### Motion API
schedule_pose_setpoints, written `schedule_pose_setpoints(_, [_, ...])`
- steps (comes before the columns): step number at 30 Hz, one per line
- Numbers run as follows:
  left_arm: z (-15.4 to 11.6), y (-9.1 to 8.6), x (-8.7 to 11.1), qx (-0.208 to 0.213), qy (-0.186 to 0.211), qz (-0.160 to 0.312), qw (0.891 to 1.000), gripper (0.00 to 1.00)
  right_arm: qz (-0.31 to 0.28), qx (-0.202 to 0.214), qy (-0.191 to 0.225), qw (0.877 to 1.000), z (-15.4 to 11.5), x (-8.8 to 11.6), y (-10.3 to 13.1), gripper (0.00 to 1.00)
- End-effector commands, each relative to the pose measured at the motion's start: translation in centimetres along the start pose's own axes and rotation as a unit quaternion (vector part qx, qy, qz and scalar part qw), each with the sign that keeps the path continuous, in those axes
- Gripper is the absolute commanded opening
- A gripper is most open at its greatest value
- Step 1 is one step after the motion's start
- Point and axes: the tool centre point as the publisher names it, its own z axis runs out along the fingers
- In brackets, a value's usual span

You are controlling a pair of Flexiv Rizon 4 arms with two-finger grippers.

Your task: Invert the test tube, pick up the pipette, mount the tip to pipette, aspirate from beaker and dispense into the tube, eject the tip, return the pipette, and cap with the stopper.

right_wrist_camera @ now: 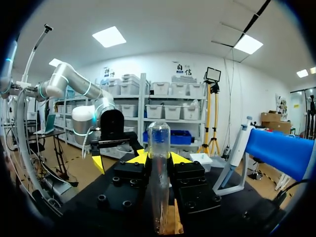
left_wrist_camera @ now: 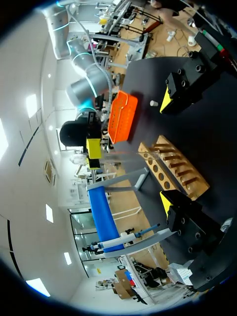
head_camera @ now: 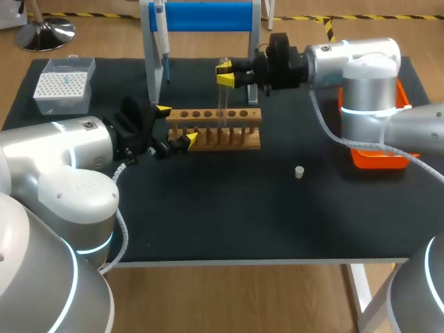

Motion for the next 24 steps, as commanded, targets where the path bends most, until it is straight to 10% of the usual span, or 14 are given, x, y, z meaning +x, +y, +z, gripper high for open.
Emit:
schedule_pose_setpoints(1, [-0.09, 0.11, -0.07, 0.002, 0.002, 0.0, 1.0, 1.0, -0.002, 0.003, -0.011, 1.0, -0.88, 1.38, 0.88, 0.0])
schedule_pose_setpoints(20, [-0.09, 0.11, -0.07, 0.002, 0.002, 0.0, 1.0, 1.0, -0.002, 0.003, -0.011, 1.0, -0.88, 1.38, 0.88, 0.0])
schedule_pose_setpoints(24, [-0.09, 0.11, -0.07, 0.002, 0.002, 0.0, 1.0, 1.0, 0.081, 0.003, -0.017, 0.997, -1.3, 1.59, 1.36, 0.0])
